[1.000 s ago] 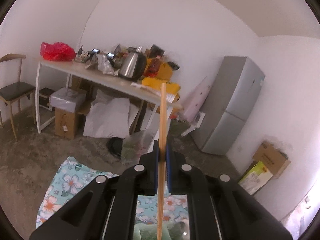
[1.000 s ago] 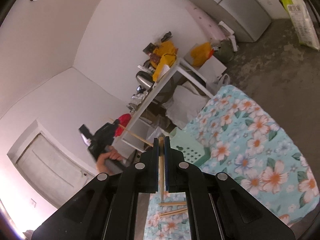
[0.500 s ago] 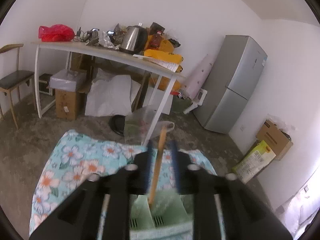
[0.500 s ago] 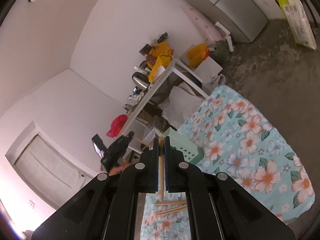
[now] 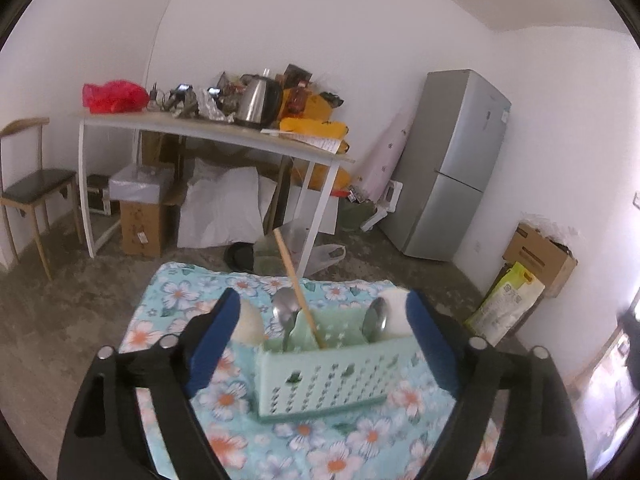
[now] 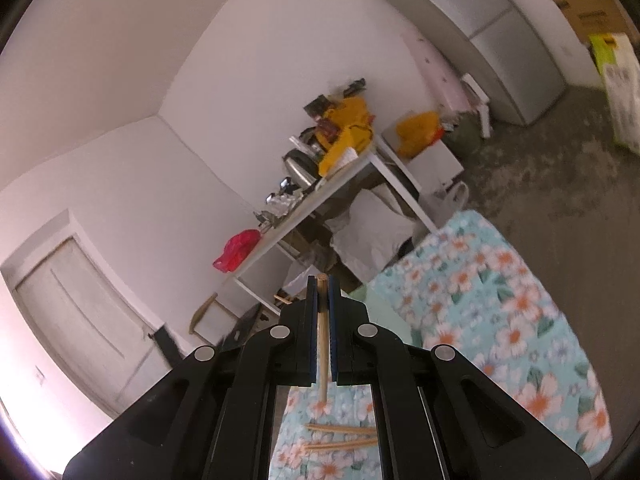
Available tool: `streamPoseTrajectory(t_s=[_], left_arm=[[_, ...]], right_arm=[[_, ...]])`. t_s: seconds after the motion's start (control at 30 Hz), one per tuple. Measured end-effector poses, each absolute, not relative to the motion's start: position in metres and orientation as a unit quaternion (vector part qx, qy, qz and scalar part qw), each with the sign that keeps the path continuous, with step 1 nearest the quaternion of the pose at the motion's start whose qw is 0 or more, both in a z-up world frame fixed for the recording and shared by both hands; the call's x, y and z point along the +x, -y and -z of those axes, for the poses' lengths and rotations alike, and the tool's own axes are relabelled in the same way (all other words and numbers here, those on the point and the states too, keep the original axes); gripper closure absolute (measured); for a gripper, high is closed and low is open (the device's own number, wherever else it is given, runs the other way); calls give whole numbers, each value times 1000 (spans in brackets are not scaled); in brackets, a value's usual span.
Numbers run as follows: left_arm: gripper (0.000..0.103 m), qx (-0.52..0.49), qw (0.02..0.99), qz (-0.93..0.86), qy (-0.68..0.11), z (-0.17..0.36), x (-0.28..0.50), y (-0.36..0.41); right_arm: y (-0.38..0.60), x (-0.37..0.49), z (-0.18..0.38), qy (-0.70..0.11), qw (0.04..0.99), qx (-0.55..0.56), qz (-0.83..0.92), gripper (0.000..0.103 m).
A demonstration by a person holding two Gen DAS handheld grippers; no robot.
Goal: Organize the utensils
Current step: 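Lower the held chopstick into the holder and open the right gripper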
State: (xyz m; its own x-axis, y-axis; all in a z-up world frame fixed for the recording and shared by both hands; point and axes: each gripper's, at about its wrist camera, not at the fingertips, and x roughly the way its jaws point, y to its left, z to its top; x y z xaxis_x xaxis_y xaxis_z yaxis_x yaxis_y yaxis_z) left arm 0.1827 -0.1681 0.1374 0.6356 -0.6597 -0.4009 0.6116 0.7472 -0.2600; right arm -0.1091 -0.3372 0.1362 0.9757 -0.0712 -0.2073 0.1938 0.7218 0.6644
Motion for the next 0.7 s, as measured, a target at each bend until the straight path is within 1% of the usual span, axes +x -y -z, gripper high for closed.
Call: streamPoseTrajectory(t_s=[0.07, 0.17, 0.37, 0.53, 0.7], left_arm=[[12, -44, 905, 349, -238, -136, 172, 156], [8, -39, 908, 341, -240, -127, 154, 133], [6, -35, 913, 304, -269, -99, 132, 93], [6, -53, 911, 277, -299, -72, 123, 66], [6, -80, 912, 256, -311, -58, 122, 48]], right_arm=[[337, -98, -151, -82, 931, 350, 66, 100], [334, -82, -171, -76, 942, 323, 62, 100], [318, -39, -201, -73, 964, 246, 73, 100], [303, 5, -202, -95, 973, 193, 88, 100], [292, 45, -185, -126, 974, 161, 100, 100]])
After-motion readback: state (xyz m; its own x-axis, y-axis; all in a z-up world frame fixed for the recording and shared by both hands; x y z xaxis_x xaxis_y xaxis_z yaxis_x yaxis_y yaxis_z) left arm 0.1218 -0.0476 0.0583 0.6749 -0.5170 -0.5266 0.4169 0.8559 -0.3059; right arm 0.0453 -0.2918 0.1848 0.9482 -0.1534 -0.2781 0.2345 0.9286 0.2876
